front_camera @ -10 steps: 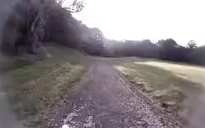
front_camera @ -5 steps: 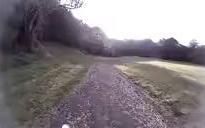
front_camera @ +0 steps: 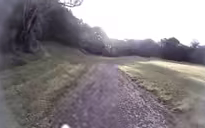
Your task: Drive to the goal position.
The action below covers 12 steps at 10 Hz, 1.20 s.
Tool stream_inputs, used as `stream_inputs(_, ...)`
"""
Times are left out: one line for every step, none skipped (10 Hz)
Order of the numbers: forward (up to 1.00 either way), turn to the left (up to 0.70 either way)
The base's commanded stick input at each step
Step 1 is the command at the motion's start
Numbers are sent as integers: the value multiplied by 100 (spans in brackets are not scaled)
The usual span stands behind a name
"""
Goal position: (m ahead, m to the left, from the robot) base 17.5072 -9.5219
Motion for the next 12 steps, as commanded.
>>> stream_inputs(50, 4)
stream_inputs(50, 7)
stream_inputs(50, 0)
stream_inputs(50, 0)
stream_inputs(50, 0)
stream_inputs(50, 0)
stream_inputs(50, 0)
stream_inputs(50, 0)
stream_inputs(50, -50)
stream_inputs(50, -49)
stream_inputs(50, 0)
stream_inputs(50, 2)
